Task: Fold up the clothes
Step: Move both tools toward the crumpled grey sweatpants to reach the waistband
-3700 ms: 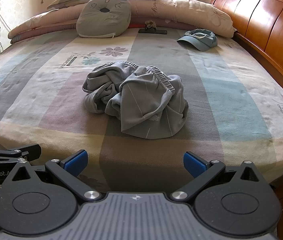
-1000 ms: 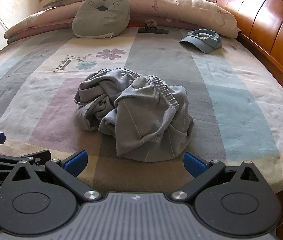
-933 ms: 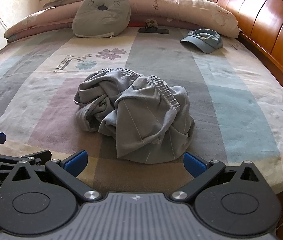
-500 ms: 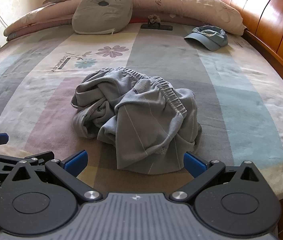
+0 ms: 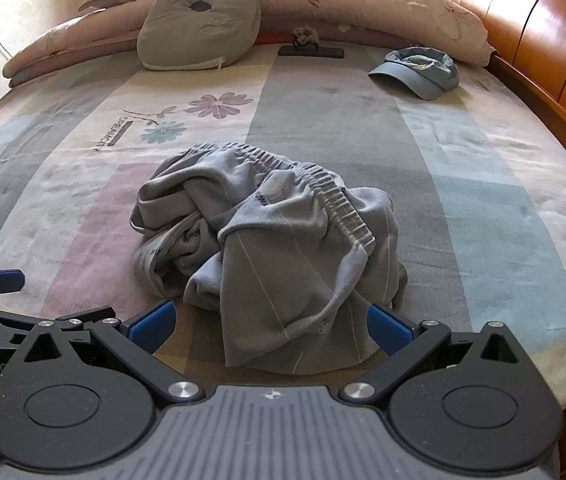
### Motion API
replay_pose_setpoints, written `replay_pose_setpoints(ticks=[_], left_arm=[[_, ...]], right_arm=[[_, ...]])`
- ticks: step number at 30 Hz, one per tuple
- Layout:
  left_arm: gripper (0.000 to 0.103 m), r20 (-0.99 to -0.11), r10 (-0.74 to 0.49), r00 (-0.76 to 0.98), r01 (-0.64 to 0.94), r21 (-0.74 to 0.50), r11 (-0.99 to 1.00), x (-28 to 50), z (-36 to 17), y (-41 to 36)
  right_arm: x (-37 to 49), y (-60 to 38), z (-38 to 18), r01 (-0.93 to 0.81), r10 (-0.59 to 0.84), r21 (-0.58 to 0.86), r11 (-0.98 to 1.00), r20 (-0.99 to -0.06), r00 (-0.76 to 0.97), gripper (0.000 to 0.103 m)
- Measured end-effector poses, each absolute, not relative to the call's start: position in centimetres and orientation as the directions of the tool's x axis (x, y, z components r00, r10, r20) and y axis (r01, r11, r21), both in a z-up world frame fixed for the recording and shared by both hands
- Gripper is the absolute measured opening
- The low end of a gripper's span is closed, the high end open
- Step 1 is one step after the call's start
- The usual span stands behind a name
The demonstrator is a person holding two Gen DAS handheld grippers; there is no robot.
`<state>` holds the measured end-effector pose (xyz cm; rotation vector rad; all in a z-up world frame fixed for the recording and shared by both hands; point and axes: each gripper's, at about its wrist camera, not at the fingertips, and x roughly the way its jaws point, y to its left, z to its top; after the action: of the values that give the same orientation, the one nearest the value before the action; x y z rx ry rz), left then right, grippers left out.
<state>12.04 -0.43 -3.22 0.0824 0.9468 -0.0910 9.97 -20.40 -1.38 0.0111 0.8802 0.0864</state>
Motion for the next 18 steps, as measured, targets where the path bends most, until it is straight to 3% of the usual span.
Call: replay_pose_setpoints(ticks=[9, 11, 18], left_arm=[[0.102, -0.832, -0.008, 0.555, 0.111, 0.064, 0.992, 13.3, -4.6, 0.4], [0.102, -0.829, -0.009, 0.559, 0.112, 0.065, 0.992, 13.6, -4.6, 0.5], [0.102, -0.809, -0.062, 0.585, 0.179, 0.055, 0.982, 15.3, -3.3, -0.6]], right_arm=[[9.8, -22.8, -1.4, -0.130, 0.112, 0.026, 0.991, -0.695, 0.710, 0.103], [10.0, -23.6, -1.5, -0.130, 0.112, 0.026, 0.991, -0.692, 0.713, 0.099], [10.6, -25.7, -1.7, -0.173, 0.167, 0.058, 0.983, -0.665, 0.728, 0.096]])
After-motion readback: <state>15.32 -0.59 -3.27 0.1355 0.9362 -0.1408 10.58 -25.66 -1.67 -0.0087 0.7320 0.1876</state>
